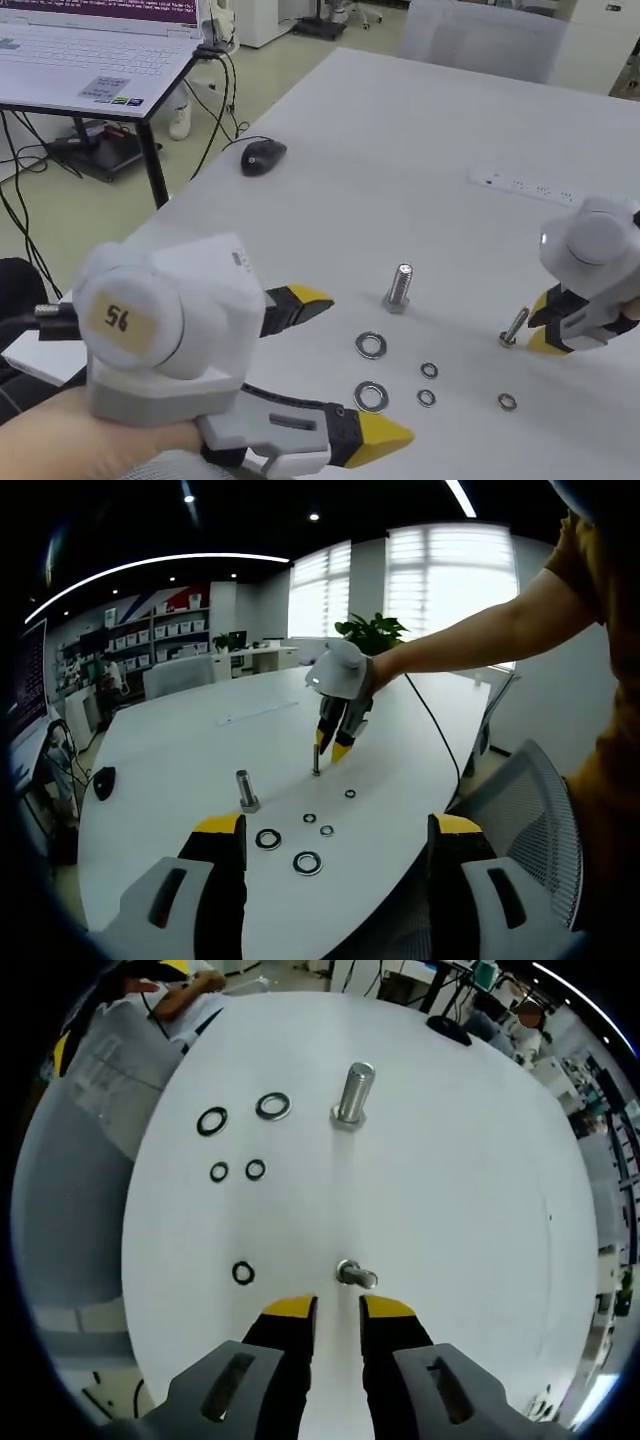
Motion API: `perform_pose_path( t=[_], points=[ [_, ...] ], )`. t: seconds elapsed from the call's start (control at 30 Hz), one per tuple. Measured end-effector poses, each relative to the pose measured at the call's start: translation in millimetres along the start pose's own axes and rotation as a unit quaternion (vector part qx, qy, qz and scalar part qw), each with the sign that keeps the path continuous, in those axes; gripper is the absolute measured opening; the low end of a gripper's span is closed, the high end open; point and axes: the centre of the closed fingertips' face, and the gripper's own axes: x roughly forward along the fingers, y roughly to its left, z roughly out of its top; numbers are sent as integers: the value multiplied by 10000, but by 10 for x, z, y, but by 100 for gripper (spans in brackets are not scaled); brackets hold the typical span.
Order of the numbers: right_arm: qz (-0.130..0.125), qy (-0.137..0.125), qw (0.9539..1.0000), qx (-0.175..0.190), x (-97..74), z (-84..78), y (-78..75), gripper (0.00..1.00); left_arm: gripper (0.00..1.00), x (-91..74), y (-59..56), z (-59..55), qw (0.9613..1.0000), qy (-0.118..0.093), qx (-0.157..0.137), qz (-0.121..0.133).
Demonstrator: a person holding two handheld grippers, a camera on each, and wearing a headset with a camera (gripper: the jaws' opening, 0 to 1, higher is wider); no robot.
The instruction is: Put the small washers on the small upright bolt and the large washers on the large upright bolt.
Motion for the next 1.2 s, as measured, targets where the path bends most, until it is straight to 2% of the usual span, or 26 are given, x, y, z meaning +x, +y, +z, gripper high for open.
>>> perform_pose_path(
  t=[0.33, 0.43, 0.67, 0.77, 1.0, 1.2],
  points=[
    [169, -54, 9998, 37, -55, 23, 299, 18, 73, -41, -35, 30, 10000, -54, 24, -20],
    [304, -91, 9995, 30, -8, 43, 431, 18, 73, -47, -49, 29, 10000, -56, 17, -35],
    [505, -64, 9987, -96, 109, 47, 592, 18, 73, -65, -60, 52, 10000, -71, 44, -26],
    [546, -48, 9984, -149, 143, 62, 634, 18, 73, -70, -65, 57, 9999, -107, 28, -29],
    [585, -65, 9980, -218, 174, 101, 682, 18, 73, -92, -75, 19, 10000, -24, 49, -13],
    [576, -66, 9981, -215, 155, 87, 679, 18, 73, -148, 6, 29, 9999, -19, 53, 107]
  ],
)
